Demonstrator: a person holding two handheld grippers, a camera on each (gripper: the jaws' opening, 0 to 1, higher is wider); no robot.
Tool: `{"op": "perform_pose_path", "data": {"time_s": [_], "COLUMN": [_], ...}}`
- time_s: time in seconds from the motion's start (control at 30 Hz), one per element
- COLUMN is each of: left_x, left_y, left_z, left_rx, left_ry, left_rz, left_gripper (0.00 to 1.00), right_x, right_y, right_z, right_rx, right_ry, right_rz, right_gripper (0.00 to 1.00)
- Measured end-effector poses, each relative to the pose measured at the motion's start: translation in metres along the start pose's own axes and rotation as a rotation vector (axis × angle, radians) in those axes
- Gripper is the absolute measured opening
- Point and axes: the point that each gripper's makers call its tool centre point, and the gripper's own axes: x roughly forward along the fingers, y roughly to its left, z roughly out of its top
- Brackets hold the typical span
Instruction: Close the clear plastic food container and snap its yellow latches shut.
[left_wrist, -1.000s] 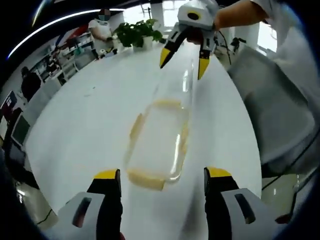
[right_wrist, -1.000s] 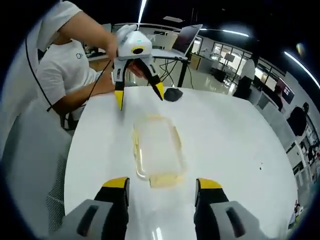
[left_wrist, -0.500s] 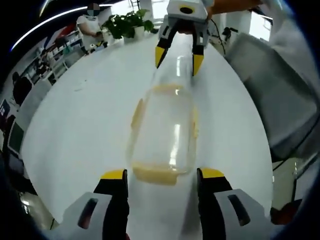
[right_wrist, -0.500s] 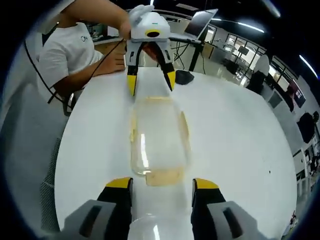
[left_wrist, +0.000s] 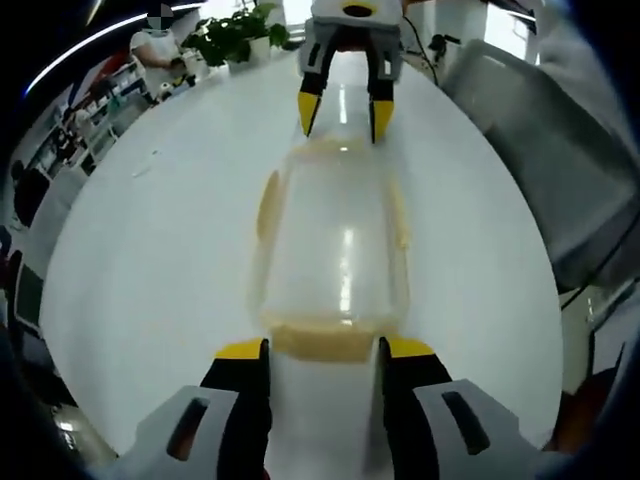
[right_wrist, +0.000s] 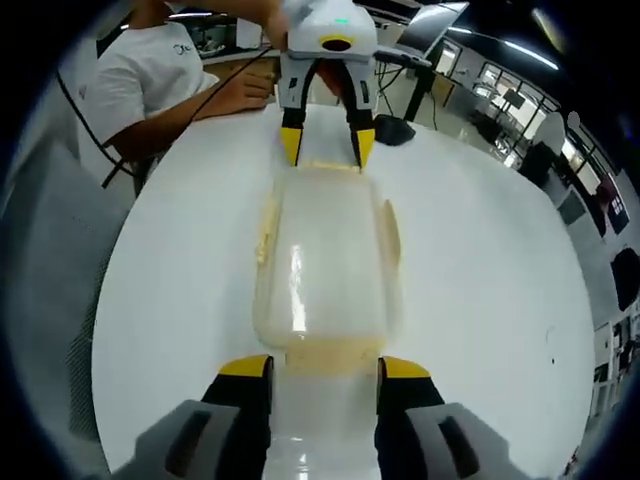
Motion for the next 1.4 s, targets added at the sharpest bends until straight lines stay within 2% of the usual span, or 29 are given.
{"op": "perform_pose_path", "data": {"time_s": [0.03,0.13,0.23,0.3,0.33,0.37,0.4,0.5,0.57,0.63,0.73,1.1,1.2,1.4], "left_x": [0.001,0.000,0.001,0.001,0.000,0.000,0.000,0.000,-0.002,-0.004,-0.009,-0.042,-0.051,-0.071], "left_y": [0.001,0.000,-0.002,-0.004,-0.007,-0.008,-0.009,-0.014,-0.020,-0.021,-0.023,-0.016,-0.019,-0.030], "left_z": [0.004,0.004,0.005,0.006,0.005,0.006,0.005,0.007,0.008,0.010,0.012,0.011,0.017,0.043], "left_rx": [-0.004,-0.006,-0.002,-0.002,0.003,0.003,-0.007,-0.013,-0.068,-0.043,-0.052,-0.011,-0.028,-0.028], "left_ry": [-0.023,-0.013,-0.017,-0.016,-0.005,-0.005,-0.003,-0.001,-0.011,-0.007,-0.002,0.045,0.033,0.029], "left_rz": [-0.001,-0.012,-0.015,-0.020,-0.027,-0.027,-0.031,-0.038,-0.070,-0.062,-0.062,-0.001,0.002,0.005], "left_gripper": [0.41,0.38,0.38,0.38,0.38,0.38,0.38,0.37,0.37,0.37,0.37,0.36,0.36,0.36], "right_x": [0.001,0.003,0.005,0.012,0.010,0.006,0.006,0.005,0.004,0.001,-0.004,-0.026,-0.034,-0.059], "right_y": [0.000,-0.004,-0.006,0.001,0.001,-0.001,0.000,0.001,0.003,0.003,0.004,0.005,0.006,0.011], "right_z": [0.000,0.001,0.004,0.001,0.006,0.004,0.004,0.003,0.003,0.004,0.005,0.032,0.034,0.034], "right_rx": [0.006,-0.014,0.010,-0.044,-0.037,-0.032,-0.057,-0.058,-0.070,-0.084,-0.085,-0.081,-0.078,-0.085], "right_ry": [-0.002,0.016,0.002,0.024,-0.001,0.006,-0.005,-0.015,-0.007,-0.009,-0.013,-0.073,-0.085,-0.099], "right_rz": [0.005,0.010,0.016,0.019,0.019,0.021,0.026,0.029,0.032,0.028,0.029,0.005,0.001,0.007], "right_gripper": [0.38,0.37,0.36,0.37,0.37,0.36,0.36,0.36,0.36,0.36,0.36,0.36,0.36,0.36]}}
